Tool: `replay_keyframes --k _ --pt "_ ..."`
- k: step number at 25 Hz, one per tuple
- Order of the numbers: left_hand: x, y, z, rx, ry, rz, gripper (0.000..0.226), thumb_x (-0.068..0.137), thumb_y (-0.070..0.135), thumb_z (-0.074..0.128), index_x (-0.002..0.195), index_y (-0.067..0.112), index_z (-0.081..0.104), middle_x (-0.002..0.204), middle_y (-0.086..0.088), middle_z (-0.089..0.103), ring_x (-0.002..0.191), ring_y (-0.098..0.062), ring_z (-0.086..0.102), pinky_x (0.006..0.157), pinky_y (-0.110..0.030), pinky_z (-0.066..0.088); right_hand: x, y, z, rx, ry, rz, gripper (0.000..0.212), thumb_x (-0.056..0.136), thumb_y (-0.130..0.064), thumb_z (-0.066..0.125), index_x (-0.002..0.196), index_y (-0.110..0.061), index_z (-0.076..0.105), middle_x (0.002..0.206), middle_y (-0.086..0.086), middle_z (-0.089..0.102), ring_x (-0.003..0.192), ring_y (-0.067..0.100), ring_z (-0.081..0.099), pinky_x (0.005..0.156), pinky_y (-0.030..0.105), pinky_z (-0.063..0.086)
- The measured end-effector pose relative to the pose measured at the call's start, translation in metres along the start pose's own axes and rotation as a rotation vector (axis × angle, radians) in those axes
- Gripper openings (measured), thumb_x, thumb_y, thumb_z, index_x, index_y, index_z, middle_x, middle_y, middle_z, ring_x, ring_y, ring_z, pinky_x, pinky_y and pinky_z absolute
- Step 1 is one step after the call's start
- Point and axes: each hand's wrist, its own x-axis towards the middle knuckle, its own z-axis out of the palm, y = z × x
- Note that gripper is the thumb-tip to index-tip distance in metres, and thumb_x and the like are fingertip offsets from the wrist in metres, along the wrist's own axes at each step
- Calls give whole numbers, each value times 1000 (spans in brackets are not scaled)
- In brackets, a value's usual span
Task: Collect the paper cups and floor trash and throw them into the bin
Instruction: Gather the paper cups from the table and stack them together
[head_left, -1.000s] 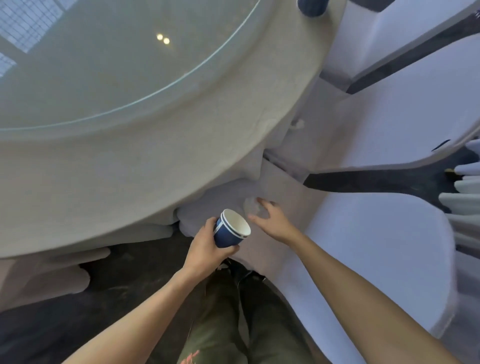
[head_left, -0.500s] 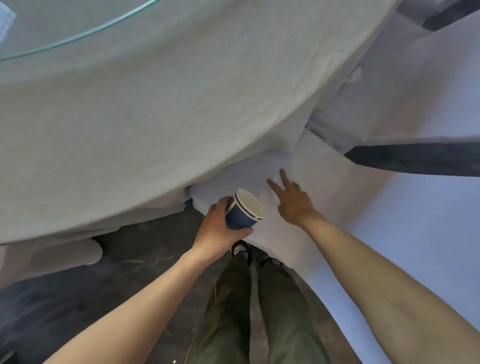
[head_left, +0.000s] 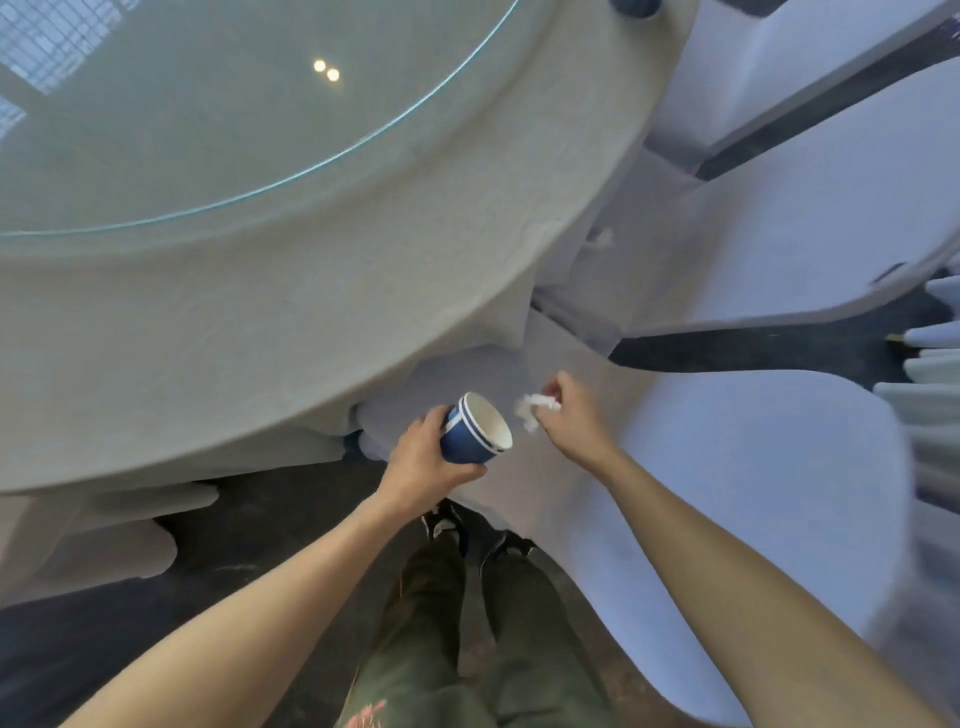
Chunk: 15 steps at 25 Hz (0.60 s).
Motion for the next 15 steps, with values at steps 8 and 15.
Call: replay_keyframes --k 8,15 --pt "-54 119 0 -166 125 185 84 60 48 85 136 36 53 126 10 63 116 -14 63 99 -47 54 -106 -48 -127 280 209 -280 13 86 -33 73 88 -29 61 93 -5 65 77 4 61 71 27 52" --pt "-121 207 54 -151 303 321 83 64 46 85 140 31 54 130 8 66 120 -14 63 102 -45 52 -175 17 -211 135 -57 -552 34 99 -36 61 128 -22 70 125 -8 72 105 2 65 96 25 53"
